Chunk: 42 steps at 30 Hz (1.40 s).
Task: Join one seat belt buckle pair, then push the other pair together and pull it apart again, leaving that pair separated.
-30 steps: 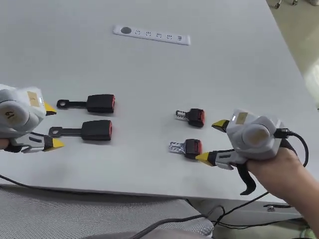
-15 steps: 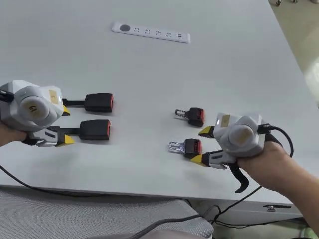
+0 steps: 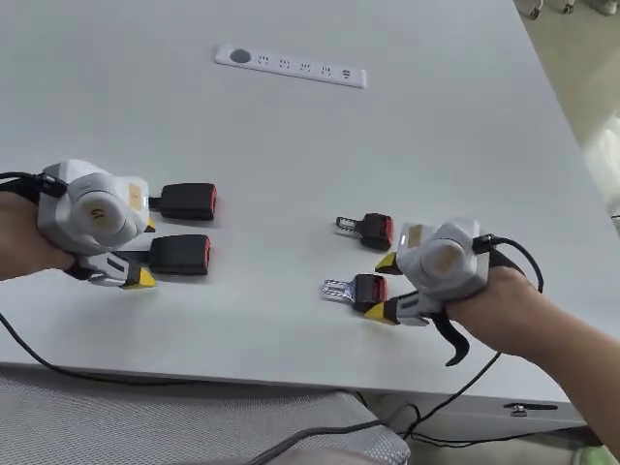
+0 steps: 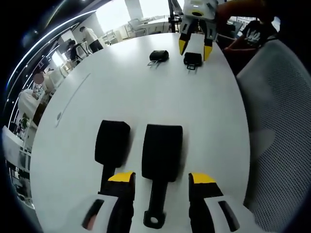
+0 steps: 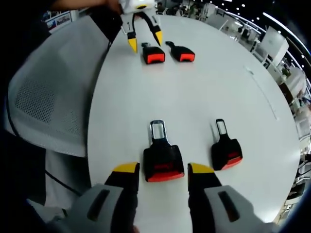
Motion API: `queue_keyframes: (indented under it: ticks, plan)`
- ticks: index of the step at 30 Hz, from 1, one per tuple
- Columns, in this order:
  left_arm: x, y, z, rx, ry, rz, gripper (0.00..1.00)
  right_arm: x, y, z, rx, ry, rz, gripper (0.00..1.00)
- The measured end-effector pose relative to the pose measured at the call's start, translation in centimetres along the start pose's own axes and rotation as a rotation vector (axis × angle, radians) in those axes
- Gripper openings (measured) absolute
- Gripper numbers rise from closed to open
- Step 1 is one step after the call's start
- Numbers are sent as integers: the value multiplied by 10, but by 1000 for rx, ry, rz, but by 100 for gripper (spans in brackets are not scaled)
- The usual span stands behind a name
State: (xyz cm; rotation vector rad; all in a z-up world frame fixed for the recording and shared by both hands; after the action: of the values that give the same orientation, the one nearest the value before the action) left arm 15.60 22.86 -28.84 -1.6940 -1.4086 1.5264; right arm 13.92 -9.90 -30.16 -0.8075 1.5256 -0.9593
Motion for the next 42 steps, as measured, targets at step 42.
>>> queue_keyframes:
  ticks: [42]
  plan:
    - [-10, 15, 5, 142, 151, 23, 32, 6, 8, 9, -111, -42, -17, 35]
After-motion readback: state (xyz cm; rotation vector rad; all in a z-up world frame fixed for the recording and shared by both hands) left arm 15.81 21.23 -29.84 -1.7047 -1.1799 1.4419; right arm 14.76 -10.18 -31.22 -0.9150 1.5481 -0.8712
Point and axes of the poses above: the centre of the closed fingertips' face, and the gripper's own axes: y roughly forward along the fingers, z roughly to its right, x roughly out of its underside, the point moved 7 cm from there along -y, roughly backward along the fingers, and after that the axes turned 9 degrees about -x, right-handed, at the moved point
